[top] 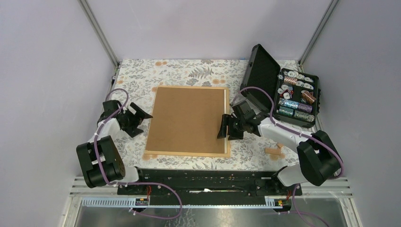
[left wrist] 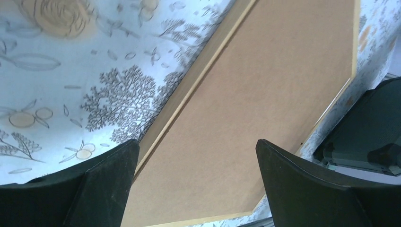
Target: Put the photo into the frame
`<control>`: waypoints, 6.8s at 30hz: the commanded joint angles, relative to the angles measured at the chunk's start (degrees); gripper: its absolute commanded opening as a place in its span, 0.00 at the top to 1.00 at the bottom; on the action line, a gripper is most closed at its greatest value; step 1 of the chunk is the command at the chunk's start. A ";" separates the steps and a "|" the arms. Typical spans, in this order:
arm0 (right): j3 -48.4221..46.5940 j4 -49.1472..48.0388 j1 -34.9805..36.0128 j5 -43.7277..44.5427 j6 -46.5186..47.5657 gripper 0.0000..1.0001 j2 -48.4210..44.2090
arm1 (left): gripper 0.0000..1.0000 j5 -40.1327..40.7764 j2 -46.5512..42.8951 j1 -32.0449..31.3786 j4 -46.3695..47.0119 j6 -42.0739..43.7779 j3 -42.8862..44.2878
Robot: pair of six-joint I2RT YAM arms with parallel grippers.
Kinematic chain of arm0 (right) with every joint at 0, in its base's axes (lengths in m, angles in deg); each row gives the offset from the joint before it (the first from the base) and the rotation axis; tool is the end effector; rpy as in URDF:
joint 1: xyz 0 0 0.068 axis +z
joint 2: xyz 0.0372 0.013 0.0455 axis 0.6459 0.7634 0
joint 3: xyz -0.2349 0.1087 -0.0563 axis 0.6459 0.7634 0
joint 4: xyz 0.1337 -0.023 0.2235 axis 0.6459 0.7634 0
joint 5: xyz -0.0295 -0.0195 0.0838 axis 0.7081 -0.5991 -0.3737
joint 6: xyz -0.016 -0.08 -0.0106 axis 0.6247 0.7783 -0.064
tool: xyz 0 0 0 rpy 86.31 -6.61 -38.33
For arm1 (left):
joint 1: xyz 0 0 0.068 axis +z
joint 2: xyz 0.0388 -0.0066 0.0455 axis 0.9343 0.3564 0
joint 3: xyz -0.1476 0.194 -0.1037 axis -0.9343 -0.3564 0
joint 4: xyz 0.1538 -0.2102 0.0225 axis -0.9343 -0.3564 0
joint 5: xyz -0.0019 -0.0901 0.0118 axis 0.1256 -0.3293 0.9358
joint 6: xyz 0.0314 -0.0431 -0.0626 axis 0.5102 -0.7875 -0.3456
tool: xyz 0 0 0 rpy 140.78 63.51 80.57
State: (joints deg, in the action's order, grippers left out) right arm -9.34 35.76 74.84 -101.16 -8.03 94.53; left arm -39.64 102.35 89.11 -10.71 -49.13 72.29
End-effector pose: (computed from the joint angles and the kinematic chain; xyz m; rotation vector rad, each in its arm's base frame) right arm 0.2383 0.1872 0.1548 -0.0708 2.6519 0.8039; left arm 0.2588 0.0579 0.1375 -1.0781 2.3940 -0.7473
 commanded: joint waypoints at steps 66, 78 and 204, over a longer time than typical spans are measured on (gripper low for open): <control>-2.31 -5.79 -5.73 -3.54 6.22 0.57 3.37 | 0.01 -0.78 10.21 -11.02 9.25 6.43 8.98; -0.89 -9.83 -5.63 -3.98 5.38 0.61 10.95 | 0.01 -1.17 11.24 -11.27 9.29 6.68 8.88; 9.31 -20.65 -9.92 -3.33 2.09 0.62 8.60 | 0.01 -15.45 13.07 -16.91 17.18 -1.28 -0.04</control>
State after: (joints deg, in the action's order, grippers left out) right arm -0.73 19.57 63.85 -102.34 -4.94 99.21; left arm -47.14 114.14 76.87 9.40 -45.33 76.18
